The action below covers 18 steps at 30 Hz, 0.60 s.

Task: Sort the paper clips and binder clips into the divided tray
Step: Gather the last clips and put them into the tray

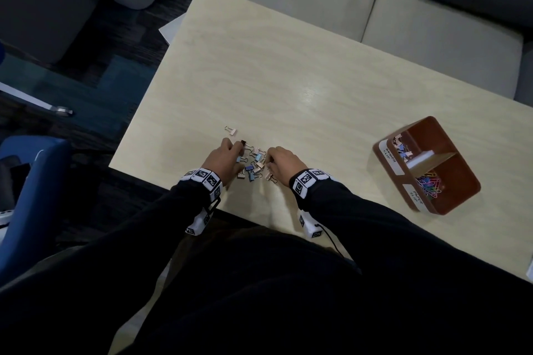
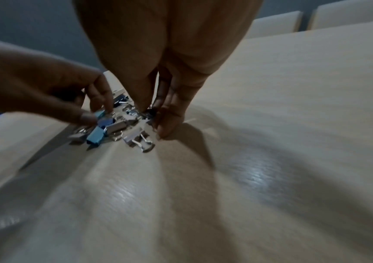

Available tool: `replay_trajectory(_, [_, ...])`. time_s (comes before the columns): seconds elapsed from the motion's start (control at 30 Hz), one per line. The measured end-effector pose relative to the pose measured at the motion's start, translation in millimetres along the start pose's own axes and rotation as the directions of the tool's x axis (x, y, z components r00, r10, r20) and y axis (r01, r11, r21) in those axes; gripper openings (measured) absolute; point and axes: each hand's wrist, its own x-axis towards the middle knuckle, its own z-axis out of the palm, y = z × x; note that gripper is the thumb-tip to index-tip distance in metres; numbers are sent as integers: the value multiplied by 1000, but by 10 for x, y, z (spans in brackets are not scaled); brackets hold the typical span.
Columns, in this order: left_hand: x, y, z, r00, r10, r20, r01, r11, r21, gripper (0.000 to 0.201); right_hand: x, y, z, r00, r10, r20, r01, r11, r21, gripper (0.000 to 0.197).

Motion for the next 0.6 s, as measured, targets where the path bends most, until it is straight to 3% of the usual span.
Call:
replay_trajectory(0.1, [5, -1, 15, 1000, -30, 6, 30, 999, -21, 29, -11, 75, -11, 996, 84, -30, -75, 972, 221, 14])
replay_trajectory(0.17, [24, -4, 12, 999, -36, 7, 36, 999, -37, 24, -43, 39, -45, 986, 163, 26, -156, 877, 454, 16])
replay_trajectory(0.23, [34, -1, -3, 999, -36, 25, 37, 999, -33, 18, -69, -41, -116, 955, 264, 135, -279, 650, 707, 9])
replay_trajectory(0.3, [39, -12, -13, 999, -40, 36, 42, 999, -32, 13, -94, -82, -205, 916, 326, 235, -361, 413, 836, 8])
replay_trajectory(0.33, [37, -25, -15, 999, -40, 35, 41, 999, -28, 13, -97, -80, -217, 916, 327, 233, -355, 389, 850, 10])
replay_trajectory(0.5, [-3, -74, -24, 999, -45, 30, 45, 999, -2, 23, -122, -43, -129, 957, 254, 140, -260, 538, 802, 28])
replay_trajectory(0.6, [-19, -37, -43, 997, -75, 25, 76, 996, -42, 11, -158, -61, -132, 968, 213, 136, -242, 620, 746, 21])
